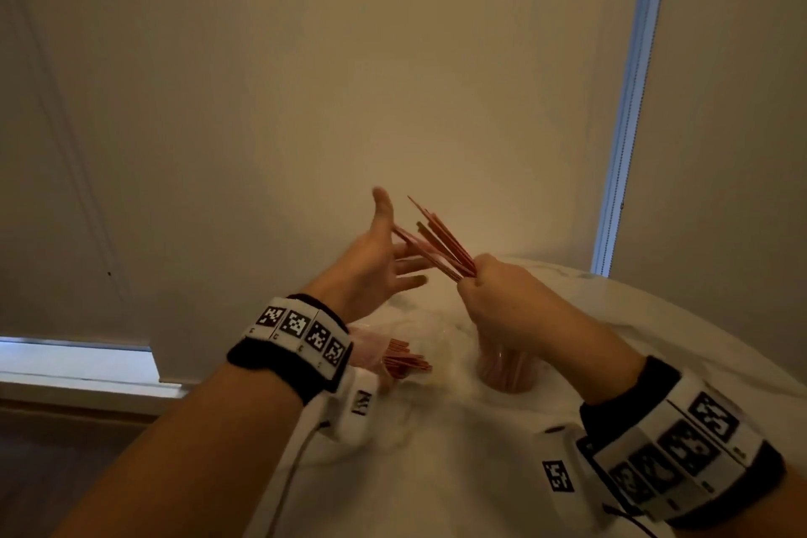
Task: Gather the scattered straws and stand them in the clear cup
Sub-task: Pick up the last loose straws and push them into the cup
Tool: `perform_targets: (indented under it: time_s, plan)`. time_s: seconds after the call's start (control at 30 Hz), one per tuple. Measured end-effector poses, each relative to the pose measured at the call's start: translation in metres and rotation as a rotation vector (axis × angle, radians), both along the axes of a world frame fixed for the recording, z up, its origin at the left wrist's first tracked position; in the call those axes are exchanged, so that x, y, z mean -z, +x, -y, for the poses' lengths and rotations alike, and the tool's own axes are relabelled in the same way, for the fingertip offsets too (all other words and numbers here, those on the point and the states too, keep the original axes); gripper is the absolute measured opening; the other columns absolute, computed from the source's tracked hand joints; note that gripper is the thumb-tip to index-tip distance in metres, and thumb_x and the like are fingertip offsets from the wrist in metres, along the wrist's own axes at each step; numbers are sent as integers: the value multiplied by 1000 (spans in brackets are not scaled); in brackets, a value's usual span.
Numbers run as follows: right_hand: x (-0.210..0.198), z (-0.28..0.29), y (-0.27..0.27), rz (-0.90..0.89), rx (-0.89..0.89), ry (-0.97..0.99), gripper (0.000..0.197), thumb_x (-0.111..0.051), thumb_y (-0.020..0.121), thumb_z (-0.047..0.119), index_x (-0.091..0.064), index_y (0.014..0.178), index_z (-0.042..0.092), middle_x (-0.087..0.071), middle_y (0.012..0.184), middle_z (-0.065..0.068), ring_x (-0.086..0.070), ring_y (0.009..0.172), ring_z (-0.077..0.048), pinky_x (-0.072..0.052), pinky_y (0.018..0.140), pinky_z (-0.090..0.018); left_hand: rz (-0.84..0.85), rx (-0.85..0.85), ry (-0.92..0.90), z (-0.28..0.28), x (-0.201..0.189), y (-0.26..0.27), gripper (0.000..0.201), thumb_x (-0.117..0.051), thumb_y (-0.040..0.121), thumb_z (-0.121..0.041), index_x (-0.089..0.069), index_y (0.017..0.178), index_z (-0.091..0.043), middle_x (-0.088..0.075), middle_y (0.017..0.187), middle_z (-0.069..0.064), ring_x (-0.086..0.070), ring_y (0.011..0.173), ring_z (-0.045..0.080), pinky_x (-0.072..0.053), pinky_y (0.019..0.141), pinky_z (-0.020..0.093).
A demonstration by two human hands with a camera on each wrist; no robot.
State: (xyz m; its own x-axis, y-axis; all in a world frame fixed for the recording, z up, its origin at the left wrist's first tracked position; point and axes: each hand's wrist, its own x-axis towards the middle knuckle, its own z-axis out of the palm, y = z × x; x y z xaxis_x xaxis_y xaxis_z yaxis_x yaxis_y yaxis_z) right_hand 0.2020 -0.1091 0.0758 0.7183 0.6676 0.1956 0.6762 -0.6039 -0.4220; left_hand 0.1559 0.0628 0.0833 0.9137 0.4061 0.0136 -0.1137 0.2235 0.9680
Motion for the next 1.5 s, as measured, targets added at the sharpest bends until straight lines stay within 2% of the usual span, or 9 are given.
perform_targets:
  time_s: [0.13, 0.2, 0.4, 0.53, 0.7, 0.9, 1.07, 1.3, 1.5]
  plan:
    - [9, -19, 6, 98, -34, -35, 3, -38, 100, 24, -38, 98, 21, -56, 77, -1, -54, 63, -18, -36, 49, -33, 270, -3, -553, 7, -6, 30, 63, -48, 100, -61, -47, 129, -5, -75, 86, 8, -72, 68, 15, -61, 73, 33]
    - [13, -26, 15, 150, -49, -91, 4, -38, 99, 26, -39, 99, 22, -54, 78, -1, -54, 64, -18, -39, 51, -34, 278, -79, -666, 4, 1, 42, 48, -44, 107, -48, -60, 111, -4, -51, 55, -5, -42, 40, 6, -47, 55, 20]
    - [9, -31, 45, 414, -22, -186, 29, -41, 100, 50, -42, 89, 23, -43, 69, 4, -45, 58, -13, -34, 51, -31, 434, -90, -839, 7, 19, 59, 42, -35, 110, -33, -61, 91, -5, -33, 52, -6, -28, 35, 8, -40, 41, 21]
    - [-2, -21, 64, 486, 1, -195, 34, -40, 96, 63, -48, 86, 31, -47, 67, 4, -55, 65, -20, -51, 63, -35, 515, -71, -667, 0, 23, 62, 26, -43, 107, -28, -57, 116, -8, -46, 62, -3, -46, 48, 10, -55, 62, 28]
    - [5, -16, 72, 490, -7, -149, 34, -42, 97, 60, -54, 89, 29, -48, 66, 6, -49, 60, -13, -48, 59, -33, 401, -74, -216, -18, 18, 62, 46, -46, 106, -47, -65, 129, -12, -74, 92, 7, -72, 86, 20, -59, 87, 39]
    - [17, -26, 64, 323, -31, -65, 29, -49, 97, 53, -62, 94, 27, -55, 71, 7, -55, 65, -11, -45, 59, -29, 427, -355, -175, 16, 29, 72, 39, -47, 108, -37, -71, 102, -7, -58, 58, 2, -66, 56, 19, -58, 63, 32]
    - [17, -25, 50, 177, -165, 12, 23, -51, 95, 42, -61, 81, 26, -60, 67, 5, -58, 60, -12, -50, 56, -32, 550, -448, -410, 18, 28, 67, 41, -47, 105, -41, -64, 81, -13, -35, 49, -5, -34, 37, 8, -32, 36, 22]
    - [8, -9, 52, -143, -305, 36, 18, -53, 89, 36, -67, 84, 26, -62, 63, 8, -53, 50, -1, -50, 59, -31, 662, -492, -338, 24, 31, 65, 49, -43, 105, -48, -62, 74, -15, -32, 48, -4, -28, 36, 10, -26, 37, 21]
    - [4, -8, 51, -127, -375, 16, 38, -61, 86, 65, -65, 88, 27, -66, 73, 4, -56, 57, -2, -47, 59, -26, 633, -551, -329, 23, 31, 66, 47, -43, 104, -44, -60, 72, -15, -32, 48, -3, -29, 36, 11, -28, 38, 22]
